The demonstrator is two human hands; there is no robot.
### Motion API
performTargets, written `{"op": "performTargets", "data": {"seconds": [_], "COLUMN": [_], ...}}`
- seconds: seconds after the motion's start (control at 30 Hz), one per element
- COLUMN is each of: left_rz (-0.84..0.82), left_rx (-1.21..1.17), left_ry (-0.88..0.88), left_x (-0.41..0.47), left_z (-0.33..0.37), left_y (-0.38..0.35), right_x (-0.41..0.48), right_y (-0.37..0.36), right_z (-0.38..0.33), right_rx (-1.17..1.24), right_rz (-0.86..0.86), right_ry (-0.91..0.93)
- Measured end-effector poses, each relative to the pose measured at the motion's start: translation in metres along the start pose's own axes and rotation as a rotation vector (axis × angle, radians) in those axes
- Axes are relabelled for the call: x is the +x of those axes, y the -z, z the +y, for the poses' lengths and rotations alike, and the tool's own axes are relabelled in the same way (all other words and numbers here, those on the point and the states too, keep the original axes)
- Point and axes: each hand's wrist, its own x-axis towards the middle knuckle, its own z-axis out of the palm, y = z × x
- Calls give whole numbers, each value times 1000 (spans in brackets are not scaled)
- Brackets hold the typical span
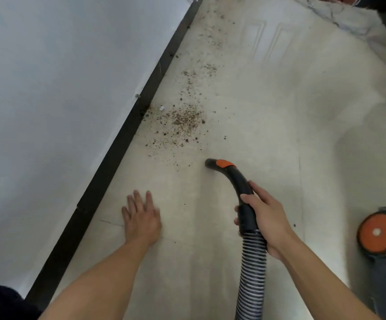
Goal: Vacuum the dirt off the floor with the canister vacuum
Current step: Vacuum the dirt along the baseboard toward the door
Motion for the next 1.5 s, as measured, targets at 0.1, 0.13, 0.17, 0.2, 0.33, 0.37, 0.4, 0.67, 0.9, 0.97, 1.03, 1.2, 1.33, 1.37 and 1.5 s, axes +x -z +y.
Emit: {"op": "performTargets", "data": {"seconds": [0.1, 0.13, 0.17, 0.2, 0.33, 0.37, 0.4, 0.67, 0.9, 0.97, 1.03, 1.2, 1.33, 1.37, 1.5], "left_rz": [89, 126, 165, 201, 255, 258, 266, 282, 309, 315, 322, 331, 328, 331, 336], "left_rx": [-56, -72, -84, -86, -75, -77, -72, -58, -56, -52, -45, -37, -34, -34, -46], "left_ry": [55, 66, 68, 64, 56, 52, 50, 79, 84, 80, 82, 86, 82, 79, 74], "left_x": [6, 8, 10, 11, 16, 16, 16, 21, 23, 22, 22, 24, 23, 23, 23], "left_z": [6, 7, 8, 7, 2, 1, 1, -1, 0, 0, 0, 1, 2, 2, 1], "left_y": [-12, -16, -20, -23, -31, -33, -34, -41, -43, -44, -44, -45, -45, -45, -44], "right_x": [12, 18, 26, 36, 74, 80, 87, 128, 143, 144, 145, 152, 159, 161, 170], "right_y": [-24, -33, -40, -47, -67, -71, -74, -88, -101, -101, -101, -112, -128, -132, -145], "right_z": [-7, -11, -16, -22, -44, -49, -54, -89, -100, -99, -99, -102, -104, -104, -106], "right_rx": [-52, -74, -98, -117, -158, -161, -164, -189, -201, -207, -206, -210, -219, -218, -199], "right_rz": [-18, -14, -7, 2, 15, 14, 14, -3, -90, -110, -114, -127, -146, -151, -174], "right_ry": [20, 34, 51, 66, 98, 97, 97, 110, 86, 81, 82, 98, 106, 110, 106]}}
